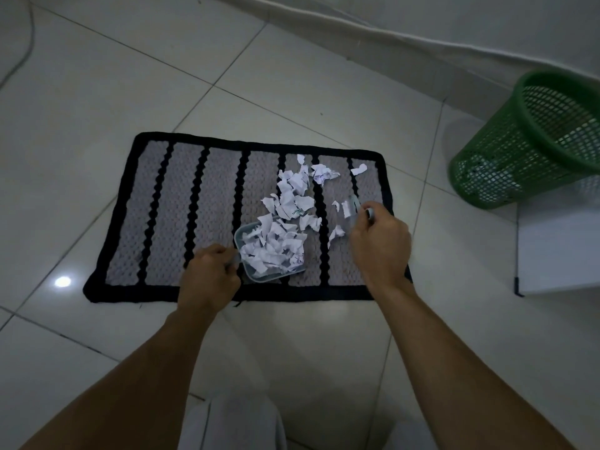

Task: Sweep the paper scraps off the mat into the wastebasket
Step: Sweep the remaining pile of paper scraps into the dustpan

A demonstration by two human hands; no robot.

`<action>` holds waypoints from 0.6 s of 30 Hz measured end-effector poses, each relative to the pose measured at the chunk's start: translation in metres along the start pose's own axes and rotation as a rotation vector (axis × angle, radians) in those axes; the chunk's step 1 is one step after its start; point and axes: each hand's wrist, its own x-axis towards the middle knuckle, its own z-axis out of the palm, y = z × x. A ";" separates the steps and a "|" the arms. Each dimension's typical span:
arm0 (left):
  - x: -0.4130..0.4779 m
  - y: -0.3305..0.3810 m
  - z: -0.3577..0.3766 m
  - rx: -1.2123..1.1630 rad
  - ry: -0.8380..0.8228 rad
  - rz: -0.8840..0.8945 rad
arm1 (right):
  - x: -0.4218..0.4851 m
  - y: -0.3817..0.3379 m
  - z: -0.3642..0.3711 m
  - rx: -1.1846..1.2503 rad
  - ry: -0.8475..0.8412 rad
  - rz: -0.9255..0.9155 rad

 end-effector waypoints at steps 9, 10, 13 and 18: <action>-0.013 0.018 0.008 -0.069 0.056 -0.074 | -0.011 -0.014 0.028 -0.022 -0.264 -0.303; -0.014 0.020 0.008 -0.075 0.063 -0.070 | -0.016 -0.016 0.028 -0.013 -0.271 -0.328; -0.014 0.025 0.006 -0.106 0.083 -0.072 | -0.030 -0.016 0.031 0.003 -0.297 -0.346; -0.015 0.026 0.003 -0.172 0.085 -0.073 | -0.043 -0.029 0.030 0.006 -0.322 -0.341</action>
